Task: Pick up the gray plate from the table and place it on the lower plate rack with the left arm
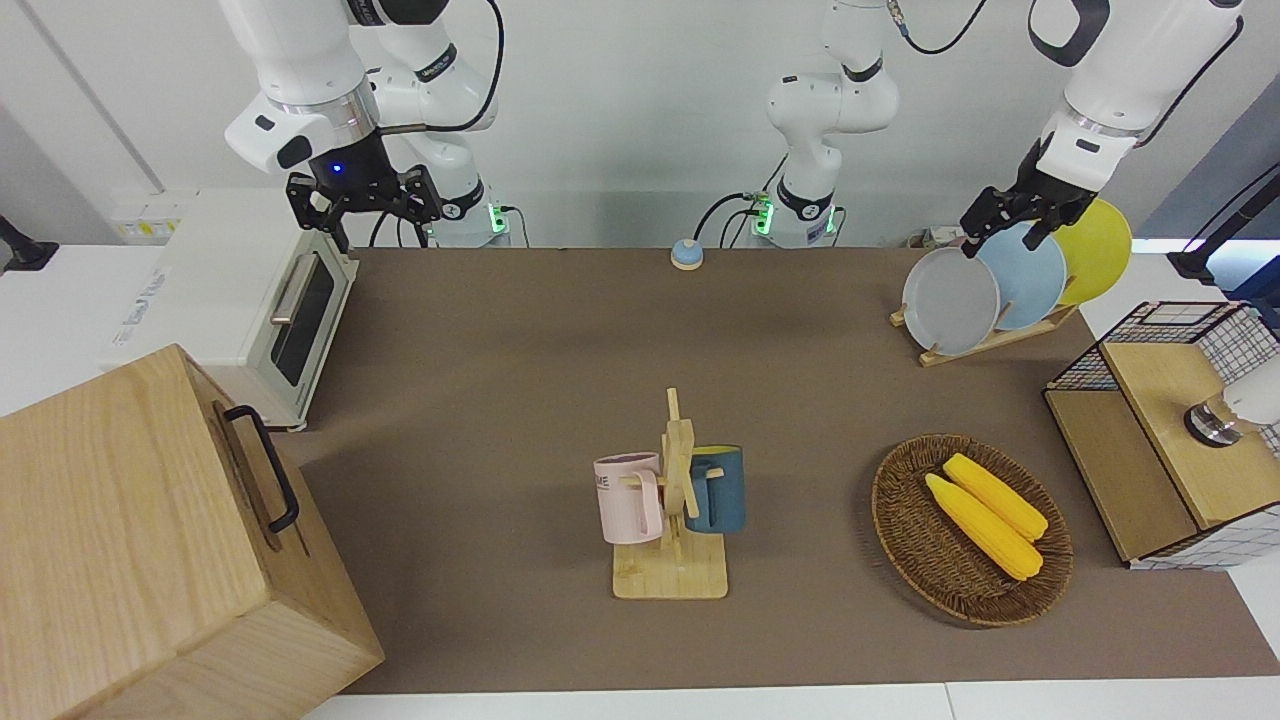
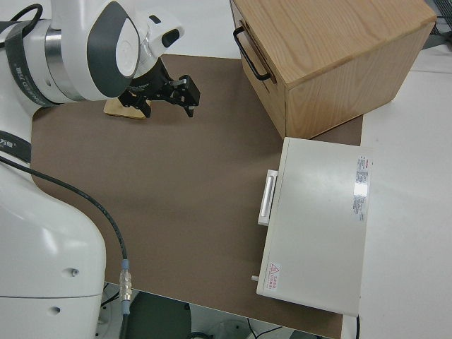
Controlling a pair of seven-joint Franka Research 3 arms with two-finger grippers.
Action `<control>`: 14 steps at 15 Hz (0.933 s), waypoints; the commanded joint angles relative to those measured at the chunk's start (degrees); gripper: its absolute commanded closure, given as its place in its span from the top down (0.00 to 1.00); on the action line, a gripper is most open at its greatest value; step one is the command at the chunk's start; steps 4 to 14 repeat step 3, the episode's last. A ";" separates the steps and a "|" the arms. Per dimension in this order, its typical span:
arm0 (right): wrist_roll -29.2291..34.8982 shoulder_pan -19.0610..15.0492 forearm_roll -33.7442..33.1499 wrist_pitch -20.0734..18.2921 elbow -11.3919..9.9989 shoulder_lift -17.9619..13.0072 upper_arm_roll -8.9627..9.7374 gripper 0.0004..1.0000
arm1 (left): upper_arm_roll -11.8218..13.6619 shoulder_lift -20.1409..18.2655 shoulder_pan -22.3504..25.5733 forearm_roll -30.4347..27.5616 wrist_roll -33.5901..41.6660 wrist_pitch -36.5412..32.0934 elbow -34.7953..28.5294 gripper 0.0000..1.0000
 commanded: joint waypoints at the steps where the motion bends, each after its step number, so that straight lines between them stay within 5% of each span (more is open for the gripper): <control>1: 0.69 -1.15 -0.08 -0.81 0.51 -0.15 0.98 0.98 | -0.16 -0.29 -0.56 2.24 -1.12 0.23 -0.06 0.99; 14: 0.69 -1.15 -0.08 -0.81 0.51 -0.07 0.98 0.98 | -0.16 -0.29 -0.47 2.15 -1.65 0.23 -0.06 0.99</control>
